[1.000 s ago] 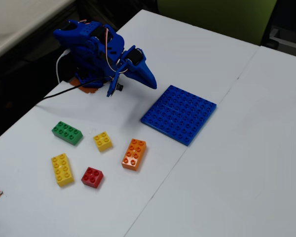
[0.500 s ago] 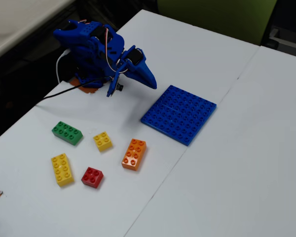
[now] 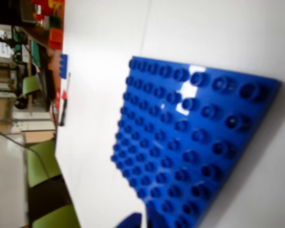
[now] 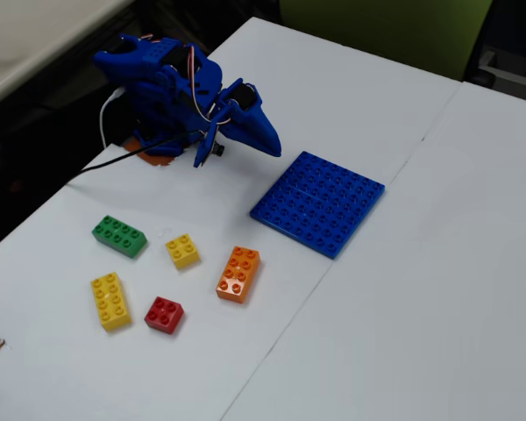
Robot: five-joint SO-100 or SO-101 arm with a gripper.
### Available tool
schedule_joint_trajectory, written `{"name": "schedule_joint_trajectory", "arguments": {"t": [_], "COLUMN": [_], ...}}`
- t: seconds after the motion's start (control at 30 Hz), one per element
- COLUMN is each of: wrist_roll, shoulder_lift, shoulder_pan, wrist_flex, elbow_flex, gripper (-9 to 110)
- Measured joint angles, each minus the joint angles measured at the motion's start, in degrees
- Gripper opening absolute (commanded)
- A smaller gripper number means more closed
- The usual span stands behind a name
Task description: Pick up the 2x2 yellow block and go up the 8x8 blue block.
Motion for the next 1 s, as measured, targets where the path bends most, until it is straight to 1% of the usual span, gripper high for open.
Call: {"name": "schedule_joint_trajectory", "arguments": {"t": [0.13, 0.23, 0.37, 0.5, 0.57, 0.8, 1.0], "wrist_roll": [-3.52, -6.94, -12.57, -21.97, -26.19, -43.07, -53.61], "shoulder_lift": [-8.17, -16.44, -29.00, -39.20, -43.42, -56.43, -64.34], "shoulder_pan": [0.70, 1.85, 3.87, 5.10, 6.24, 11.78, 15.82], "wrist_flex": [-0.62, 1.14, 9.93, 19.60, 23.91, 40.69, 47.29], "elbow_flex": [-9.32, -19.25, -34.72, -48.25, -54.05, -72.69, -82.44], "gripper": [0, 0, 0, 1, 3, 0, 0]}}
